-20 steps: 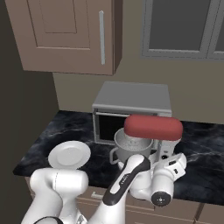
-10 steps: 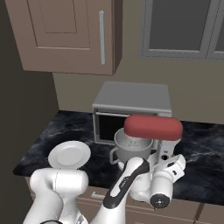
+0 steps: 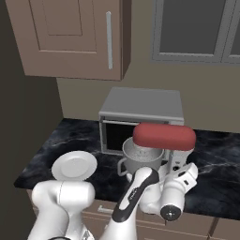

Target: Add butter and sugar cubes to the stand mixer bowl and then turn on the stand mixer to begin making frosting.

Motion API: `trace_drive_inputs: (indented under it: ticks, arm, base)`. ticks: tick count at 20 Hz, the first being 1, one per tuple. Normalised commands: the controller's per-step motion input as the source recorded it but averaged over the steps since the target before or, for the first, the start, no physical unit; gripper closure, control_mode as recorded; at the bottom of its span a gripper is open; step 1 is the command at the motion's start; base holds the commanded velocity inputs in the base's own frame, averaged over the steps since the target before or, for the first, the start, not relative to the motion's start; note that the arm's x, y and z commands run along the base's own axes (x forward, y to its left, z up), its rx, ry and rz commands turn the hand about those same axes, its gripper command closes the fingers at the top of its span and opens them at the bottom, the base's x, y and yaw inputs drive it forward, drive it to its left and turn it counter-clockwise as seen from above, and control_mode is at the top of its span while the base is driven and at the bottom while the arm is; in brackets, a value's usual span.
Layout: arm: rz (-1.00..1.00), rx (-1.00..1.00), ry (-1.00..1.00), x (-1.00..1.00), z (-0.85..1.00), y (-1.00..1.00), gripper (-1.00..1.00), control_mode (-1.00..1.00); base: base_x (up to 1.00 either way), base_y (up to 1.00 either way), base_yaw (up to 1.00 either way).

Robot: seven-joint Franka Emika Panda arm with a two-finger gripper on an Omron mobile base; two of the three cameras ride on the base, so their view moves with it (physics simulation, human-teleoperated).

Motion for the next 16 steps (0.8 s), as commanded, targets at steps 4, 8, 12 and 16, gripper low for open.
trace_drive_inputs:
  ticks: [4, 8, 12, 16]
  arm:
    - [0.00, -0.05, 0.00, 0.11, -0.06, 0.00, -1.00, -1.00]
    - [0.00, -0.03, 0.00, 0.09, -0.07, 0.00, -1.00, -1.00]
    - [0.00, 0.00, 0.00, 0.00, -0.01, 0.00, -1.00, -1.00]
    - [0.00, -0.02, 0.00, 0.00, -0.01, 0.12, 1.00, -1.00]
  base:
    - [0.00, 0.00, 0.00]
    - [0.00, 0.00, 0.00]
    - [0.00, 0.00, 0.00]
    - [0.00, 0.00, 0.00]
